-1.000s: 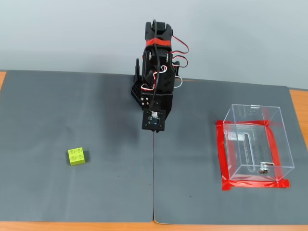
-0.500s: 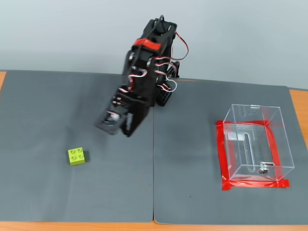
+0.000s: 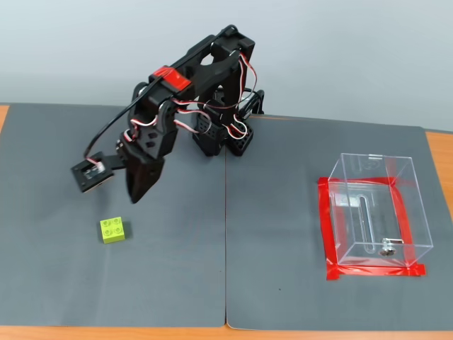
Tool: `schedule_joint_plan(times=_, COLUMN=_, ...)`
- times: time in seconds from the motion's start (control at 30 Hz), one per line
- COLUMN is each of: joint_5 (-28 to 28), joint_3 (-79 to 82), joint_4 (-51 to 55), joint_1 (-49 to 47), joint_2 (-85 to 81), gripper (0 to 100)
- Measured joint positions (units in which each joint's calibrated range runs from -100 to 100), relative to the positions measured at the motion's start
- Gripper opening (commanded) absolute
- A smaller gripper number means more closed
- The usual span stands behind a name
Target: Pick the green lego block and place it into the transparent box
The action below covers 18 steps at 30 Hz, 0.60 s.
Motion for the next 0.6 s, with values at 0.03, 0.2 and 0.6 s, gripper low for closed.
schedule_joint_plan(times=0.03, joint_5=0.00, joint_3=-0.54, joint_4=-1.39, joint_1=0.29, joint_2=1.02, gripper=2)
schedule_joint_plan(times=0.2, joint_5=0.00, joint_3=-0.81, joint_4=-7.98, joint_1=1.03, joint_2=3.82, gripper=2)
schedule_joint_plan(times=0.6, joint_5=0.00, joint_3=-0.81, joint_4=-11.88, joint_1=1.03, joint_2=10.62, gripper=3)
